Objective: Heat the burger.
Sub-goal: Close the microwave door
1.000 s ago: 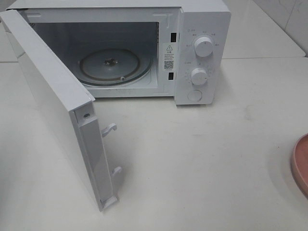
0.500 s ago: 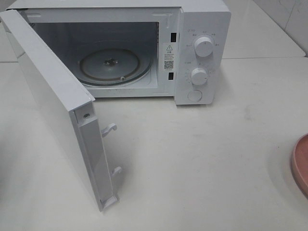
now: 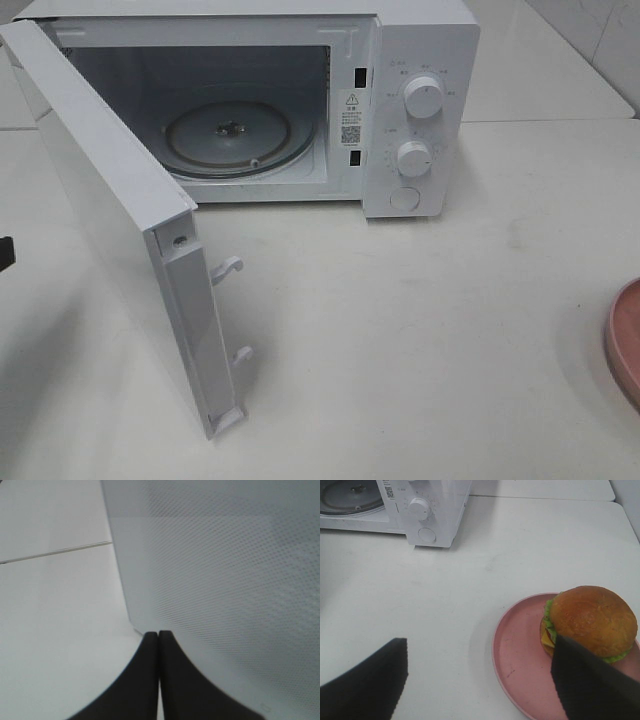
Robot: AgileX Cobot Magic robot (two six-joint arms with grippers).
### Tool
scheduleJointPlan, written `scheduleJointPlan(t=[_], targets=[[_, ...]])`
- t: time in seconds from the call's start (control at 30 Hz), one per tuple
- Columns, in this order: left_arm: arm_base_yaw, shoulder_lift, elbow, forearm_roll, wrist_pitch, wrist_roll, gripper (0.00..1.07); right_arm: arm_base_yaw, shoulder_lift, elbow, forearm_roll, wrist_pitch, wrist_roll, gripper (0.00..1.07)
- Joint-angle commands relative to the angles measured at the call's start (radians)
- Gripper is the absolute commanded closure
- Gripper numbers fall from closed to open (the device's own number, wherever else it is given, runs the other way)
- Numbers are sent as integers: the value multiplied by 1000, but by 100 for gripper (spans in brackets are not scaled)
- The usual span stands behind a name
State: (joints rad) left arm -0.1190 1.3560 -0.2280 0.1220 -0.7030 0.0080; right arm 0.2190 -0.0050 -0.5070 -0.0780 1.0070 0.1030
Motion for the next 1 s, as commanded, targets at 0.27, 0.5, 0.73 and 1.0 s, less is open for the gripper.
scheduleJointPlan(t=[0.27, 0.5, 0.73, 1.0], targets=[[-143, 166, -45, 3, -140, -8, 107, -9, -30, 4, 0, -13, -9, 31], [-245, 243, -132, -9, -141, -8, 107, -9, -30, 4, 0, -13, -9, 31], [-357, 305, -235, -111, -133, 0, 107, -9, -30, 4, 0, -13, -9, 31], [-451, 379, -360, -319, -114, 109, 107, -9, -30, 4, 0, -13, -9, 31]])
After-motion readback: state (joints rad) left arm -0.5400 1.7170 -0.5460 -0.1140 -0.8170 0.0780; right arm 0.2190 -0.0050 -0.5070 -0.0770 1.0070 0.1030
